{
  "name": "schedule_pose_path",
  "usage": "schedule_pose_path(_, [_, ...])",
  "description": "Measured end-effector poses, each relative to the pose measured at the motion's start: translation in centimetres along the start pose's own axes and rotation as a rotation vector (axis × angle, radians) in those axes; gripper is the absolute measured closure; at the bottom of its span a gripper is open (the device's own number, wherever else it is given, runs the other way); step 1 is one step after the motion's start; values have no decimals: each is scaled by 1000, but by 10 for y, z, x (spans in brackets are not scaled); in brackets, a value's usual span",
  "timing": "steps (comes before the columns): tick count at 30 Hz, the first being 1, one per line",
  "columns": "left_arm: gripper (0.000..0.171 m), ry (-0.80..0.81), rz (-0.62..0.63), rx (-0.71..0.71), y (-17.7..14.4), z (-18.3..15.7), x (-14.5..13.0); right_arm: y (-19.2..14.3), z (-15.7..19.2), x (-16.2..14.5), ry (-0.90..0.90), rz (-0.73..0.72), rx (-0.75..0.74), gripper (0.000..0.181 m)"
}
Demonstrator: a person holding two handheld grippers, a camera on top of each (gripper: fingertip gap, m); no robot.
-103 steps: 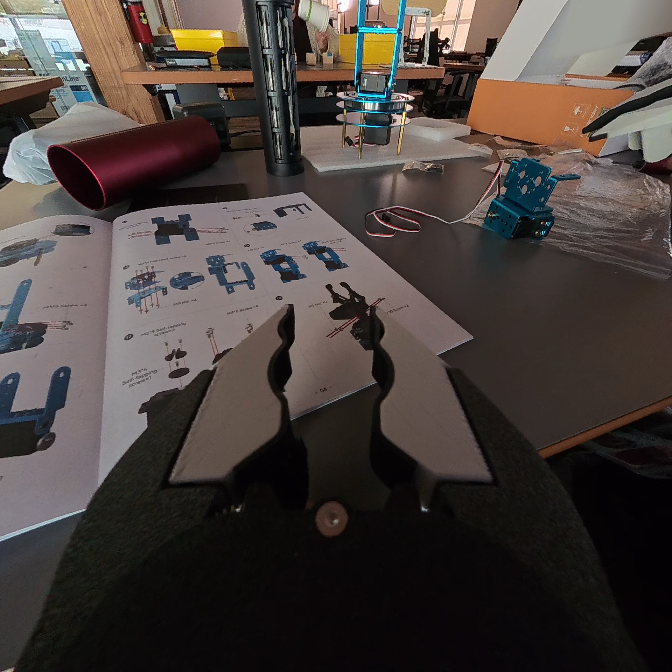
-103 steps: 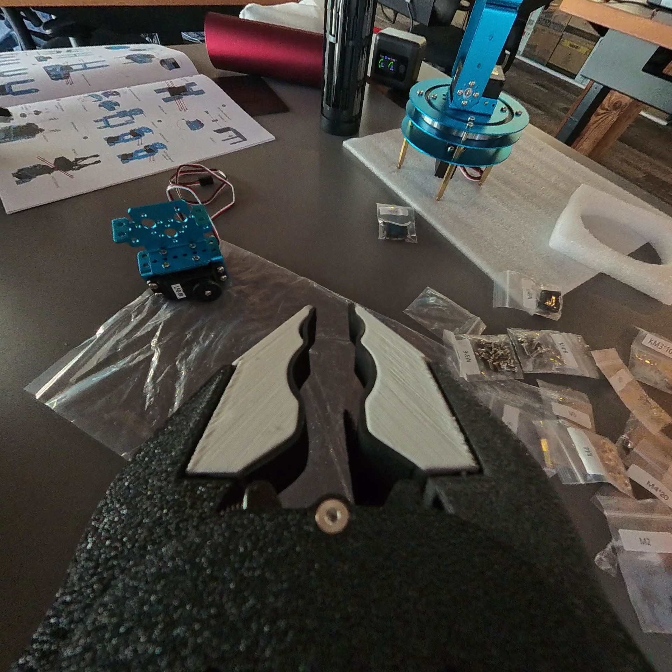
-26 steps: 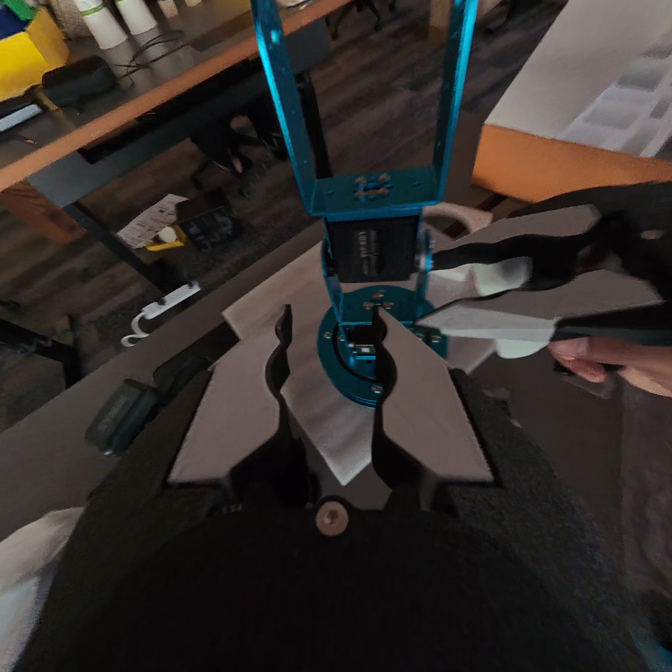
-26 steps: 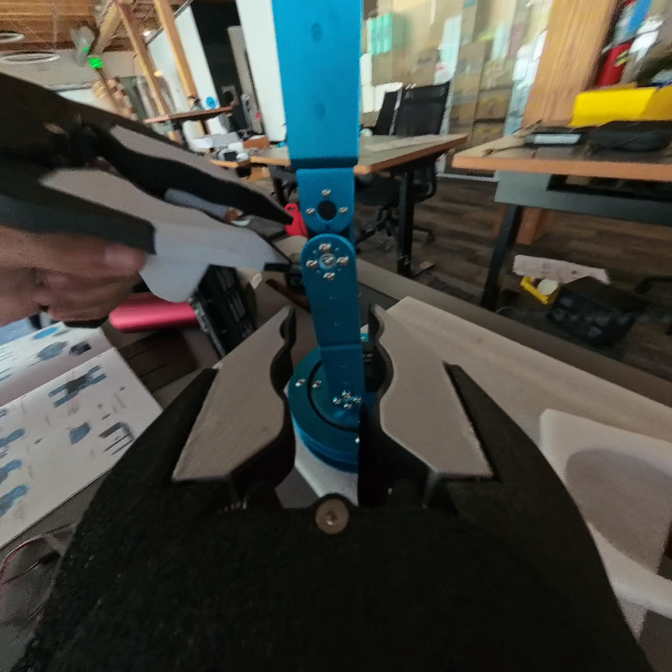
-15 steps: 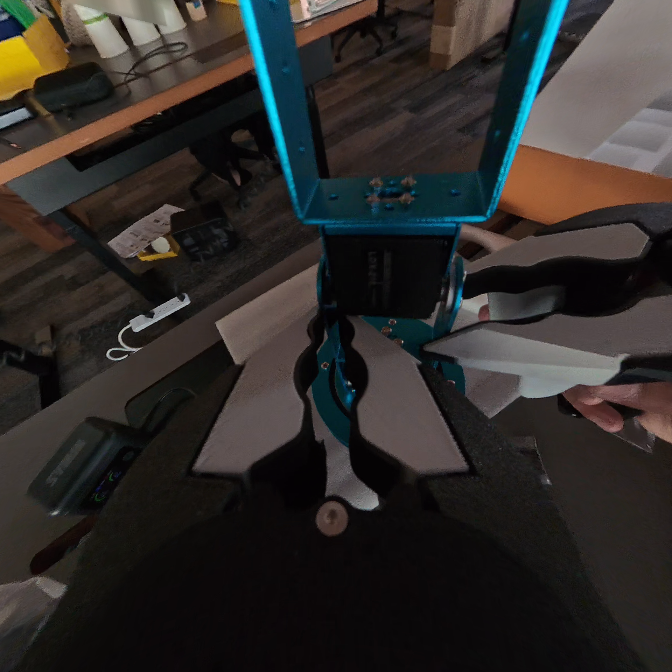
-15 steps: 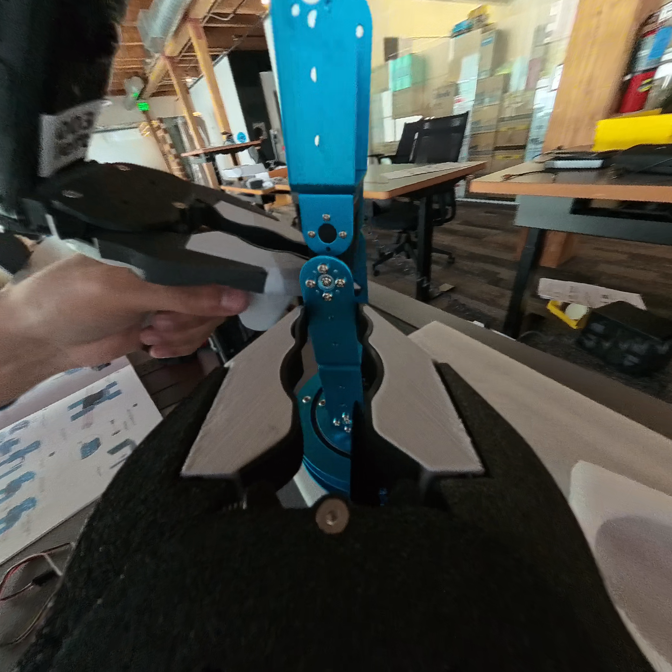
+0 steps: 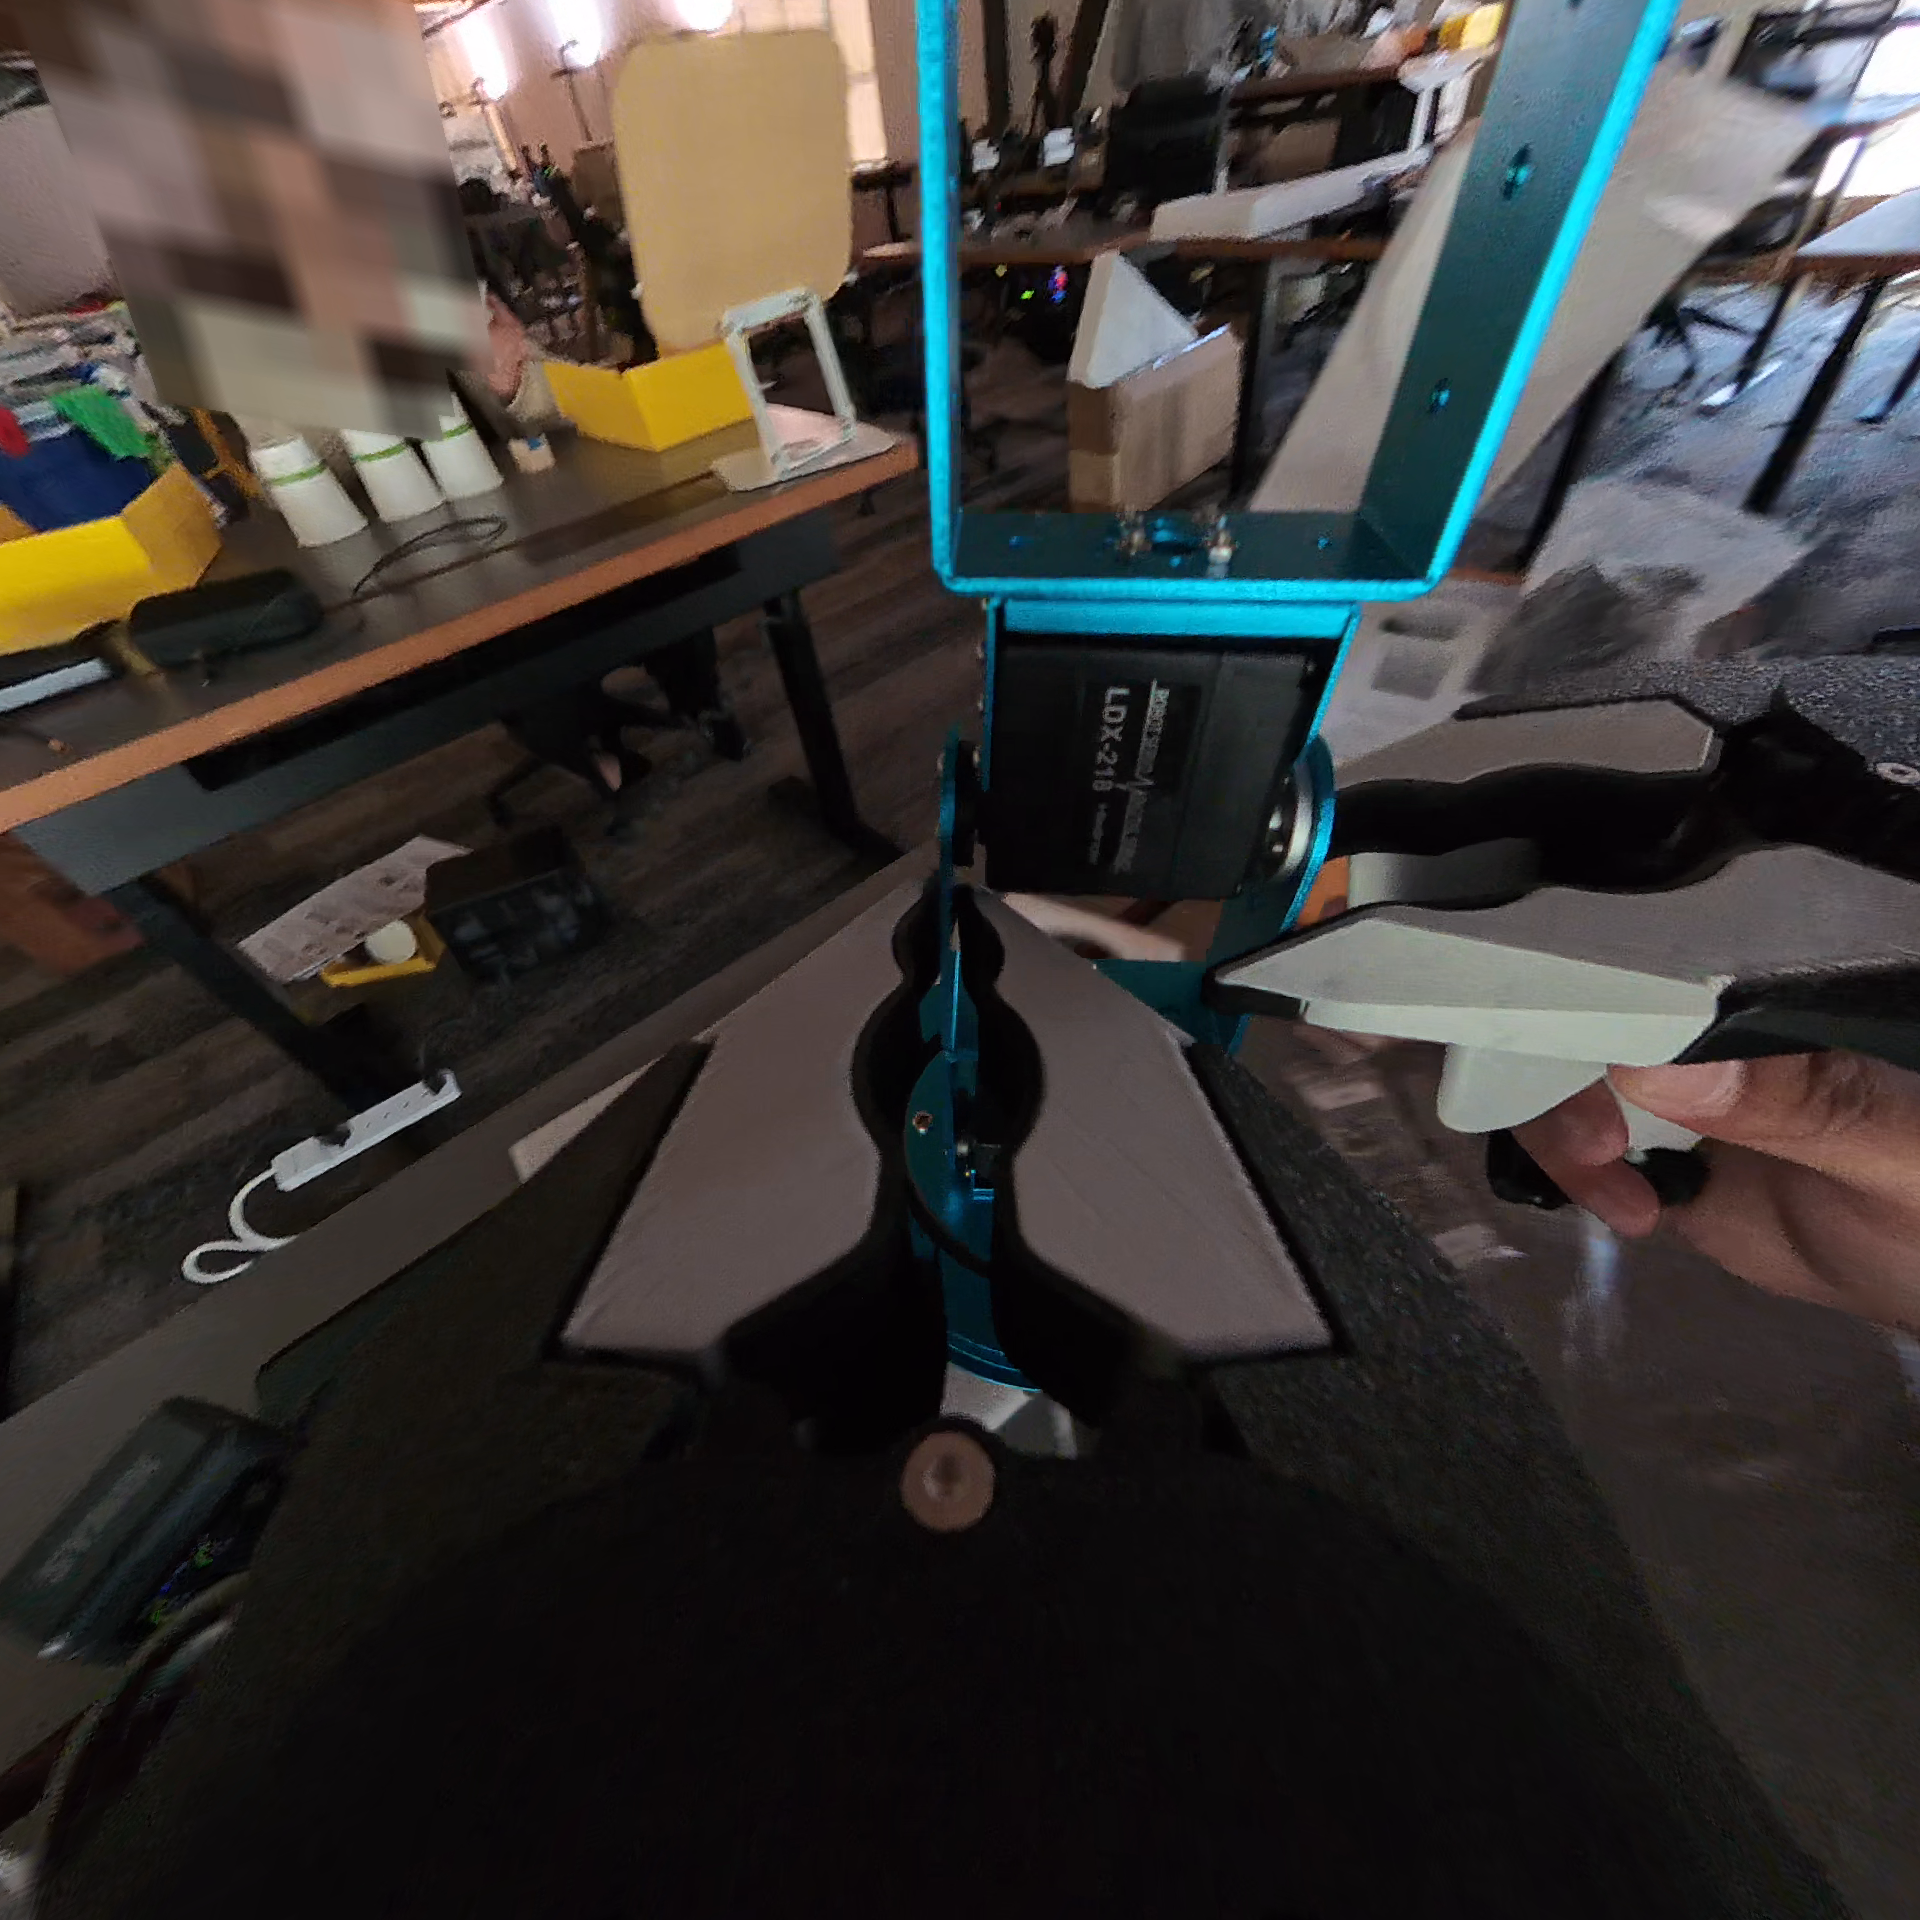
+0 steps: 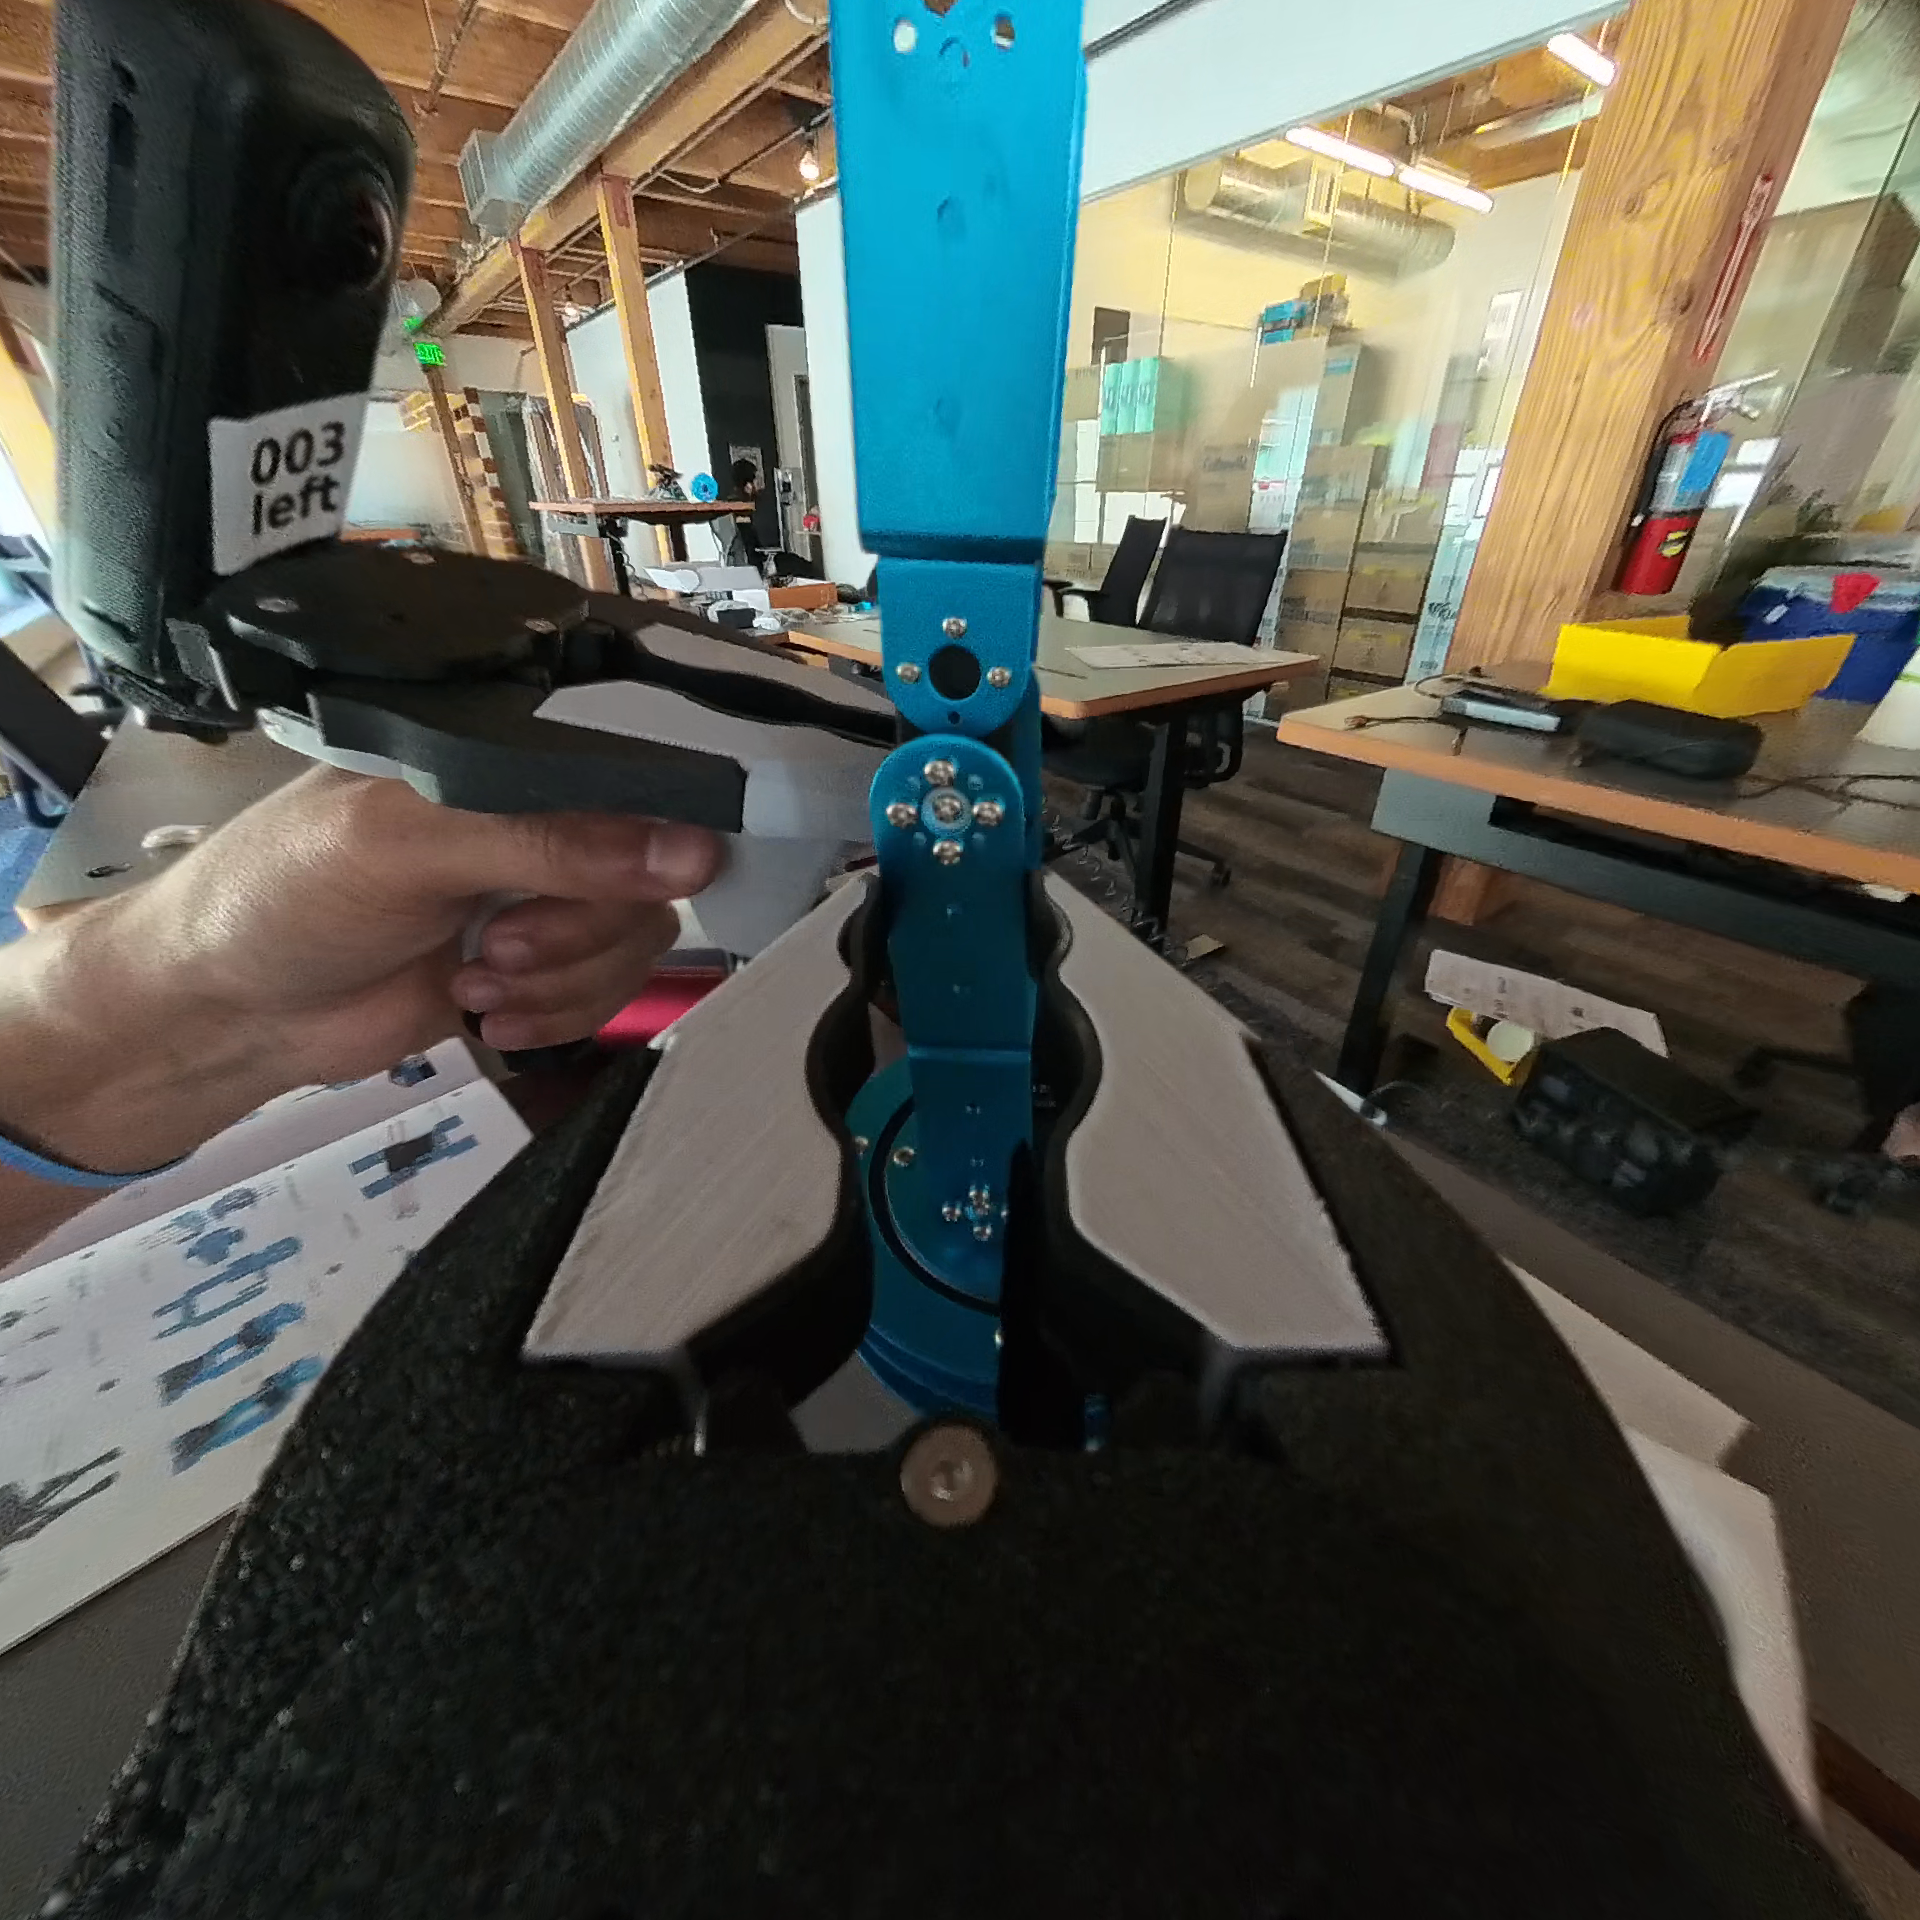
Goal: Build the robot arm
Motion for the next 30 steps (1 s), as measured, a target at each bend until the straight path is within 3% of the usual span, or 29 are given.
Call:
schedule_pose_path(5, [171,-62,-63,-143,-19,-91,29,-93,34,14,-32,76,-88,157])
schedule_pose_path(12, [171,-80,-84,-311,-38,-243,37,-240,73,-20,8,111,-207,157])
schedule_pose_path(16, [171,-144,-98,-348,-48,-303,31,-296,90,-40,25,115,-232,157])
schedule_pose_path(22, [171,-240,-94,-415,-59,-347,16,-333,109,-64,-26,191,-267,156])
schedule_pose_path(30, [171,-320,-98,-446,-56,-351,-8,-332,104,-87,28,209,-268,157])
Point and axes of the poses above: each gripper's, where its closed fingertips meet, y out along the fingers, x out of its top, z = x × y across the jaws, the point moved 3 cm from there along -y, back along the fingers, and after that the axes turned 13 degrees about y, right-handed, at the moved point
